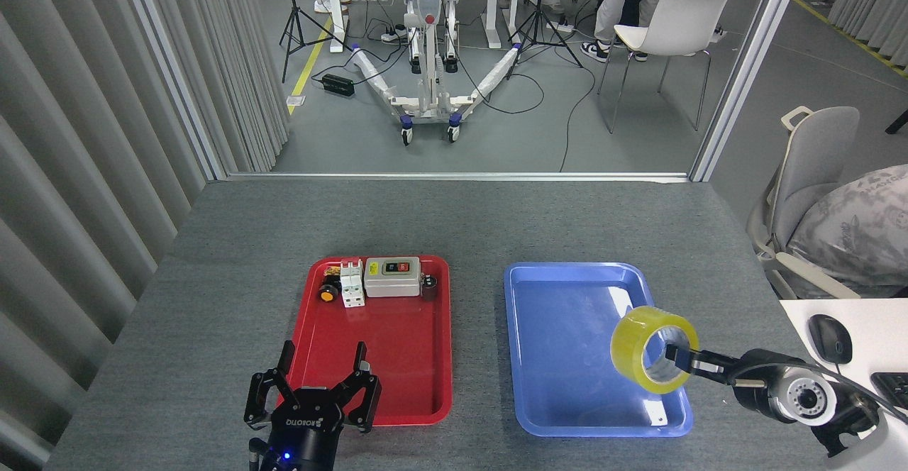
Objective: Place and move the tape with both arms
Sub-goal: 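Move the tape with the right gripper over the blue tray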
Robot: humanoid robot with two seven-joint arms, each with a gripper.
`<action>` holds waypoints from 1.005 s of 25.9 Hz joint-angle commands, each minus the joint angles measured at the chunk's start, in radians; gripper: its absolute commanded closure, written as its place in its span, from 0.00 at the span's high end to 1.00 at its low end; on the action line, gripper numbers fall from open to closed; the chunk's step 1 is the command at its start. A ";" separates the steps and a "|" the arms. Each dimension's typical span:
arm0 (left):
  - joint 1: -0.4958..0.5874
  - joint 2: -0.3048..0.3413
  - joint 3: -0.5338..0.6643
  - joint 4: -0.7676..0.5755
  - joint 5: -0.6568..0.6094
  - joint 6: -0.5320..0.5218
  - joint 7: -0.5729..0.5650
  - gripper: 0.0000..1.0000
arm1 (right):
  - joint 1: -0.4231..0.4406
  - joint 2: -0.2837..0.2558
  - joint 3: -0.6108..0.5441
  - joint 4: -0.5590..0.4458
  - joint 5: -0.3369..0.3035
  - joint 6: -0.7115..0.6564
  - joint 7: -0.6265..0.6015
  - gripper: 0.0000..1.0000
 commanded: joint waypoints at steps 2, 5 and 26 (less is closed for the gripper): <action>-0.001 0.001 -0.014 0.025 0.001 -0.003 0.058 0.99 | -0.155 0.047 0.113 0.174 -0.013 0.045 0.030 0.21; 0.000 0.001 -0.019 0.051 0.001 -0.004 0.058 0.99 | -0.191 0.074 0.125 0.219 -0.016 0.047 0.043 0.17; -0.063 0.001 -0.040 0.192 0.008 -0.003 0.075 1.00 | -0.441 0.294 0.295 0.641 -0.019 0.151 0.135 0.17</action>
